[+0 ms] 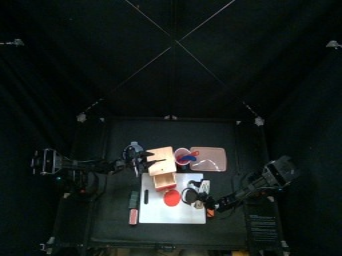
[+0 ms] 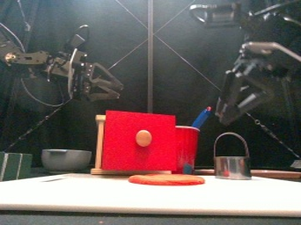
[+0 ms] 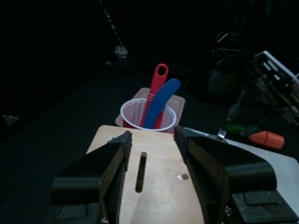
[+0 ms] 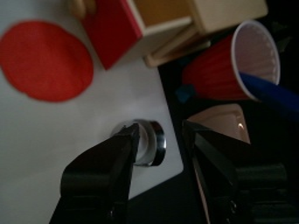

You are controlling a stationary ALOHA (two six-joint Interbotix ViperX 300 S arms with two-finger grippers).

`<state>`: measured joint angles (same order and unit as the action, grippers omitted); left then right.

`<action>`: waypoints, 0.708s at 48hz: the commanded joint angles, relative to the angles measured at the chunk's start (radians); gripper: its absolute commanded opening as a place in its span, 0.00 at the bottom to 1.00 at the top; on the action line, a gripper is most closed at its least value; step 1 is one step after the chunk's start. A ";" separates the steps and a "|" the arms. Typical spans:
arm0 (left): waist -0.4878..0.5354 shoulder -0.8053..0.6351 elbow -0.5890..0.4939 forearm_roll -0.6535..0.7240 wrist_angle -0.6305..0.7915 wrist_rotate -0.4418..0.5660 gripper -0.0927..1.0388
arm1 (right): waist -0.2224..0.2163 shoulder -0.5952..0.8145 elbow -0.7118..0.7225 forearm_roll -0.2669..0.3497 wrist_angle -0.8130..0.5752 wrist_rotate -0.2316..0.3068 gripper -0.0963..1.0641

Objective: Get the cutter from the drawer then cut the dough then place the extra dough in the bowl
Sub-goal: Shut the drawer

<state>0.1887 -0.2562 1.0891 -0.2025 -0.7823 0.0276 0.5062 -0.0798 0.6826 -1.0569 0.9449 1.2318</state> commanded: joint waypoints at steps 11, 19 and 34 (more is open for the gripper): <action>0.055 0.037 -0.075 0.049 0.040 -0.002 0.81 | -0.038 -0.124 -0.077 0.005 -0.204 0.014 0.78; 0.112 0.040 -0.155 0.051 0.270 0.000 0.81 | -0.137 -0.117 -0.064 0.104 -0.482 0.005 0.78; 0.268 0.057 -0.331 0.150 0.692 0.000 0.79 | -0.242 -0.083 -0.041 0.097 -0.675 0.006 0.78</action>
<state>0.4203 -0.2025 0.8191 -0.0828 -0.1657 0.0291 0.2838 -0.1595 0.6550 -0.9557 0.2838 1.2379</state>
